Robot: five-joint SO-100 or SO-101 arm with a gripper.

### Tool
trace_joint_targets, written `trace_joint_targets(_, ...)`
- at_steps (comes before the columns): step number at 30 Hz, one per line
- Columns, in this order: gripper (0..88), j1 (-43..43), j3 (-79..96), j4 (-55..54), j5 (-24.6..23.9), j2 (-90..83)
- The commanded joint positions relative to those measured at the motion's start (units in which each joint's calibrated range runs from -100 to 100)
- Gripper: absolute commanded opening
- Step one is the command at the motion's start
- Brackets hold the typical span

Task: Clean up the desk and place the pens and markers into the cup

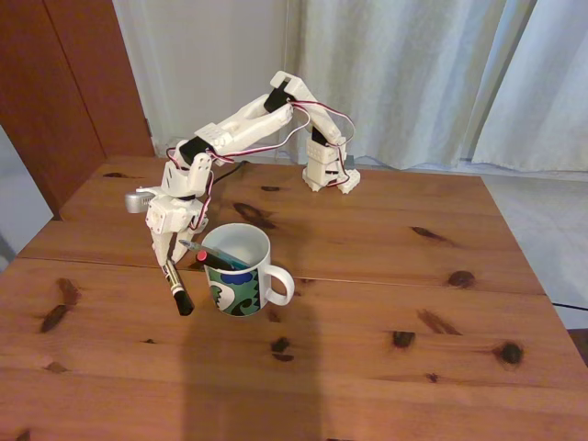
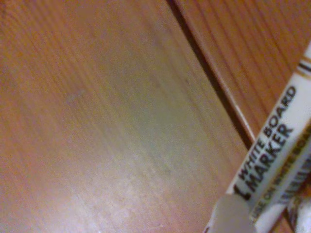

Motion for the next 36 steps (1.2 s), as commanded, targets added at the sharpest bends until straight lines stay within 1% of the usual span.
trace_joint_targets(1,8.5,-0.1,-0.9,-0.7,0.6,0.1)
trace_joint_targets(7,7.0,0.0,-0.9,-0.7,0.6,0.1)
trace_joint_targets(9,1.2,0.4,-0.9,-0.7,0.6,0.1)
trace_joint_targets(10,0.0,0.4,-0.9,-0.7,0.6,0.1)
trace_joint_targets(17,1.0,0.5,-0.9,-0.7,0.6,-0.3)
trace_joint_targets(20,2.9,0.5,-0.8,-0.7,0.6,-0.5)
trace_joint_targets(23,11.3,0.5,-1.0,-0.7,0.6,-0.5)
trace_joint_targets(26,15.5,0.5,-3.6,-0.7,0.6,-0.3)
trace_joint_targets(31,15.6,0.5,-9.3,-0.1,0.5,0.2)
trace_joint_targets(36,15.6,1.7,-10.2,-0.7,0.7,1.1)
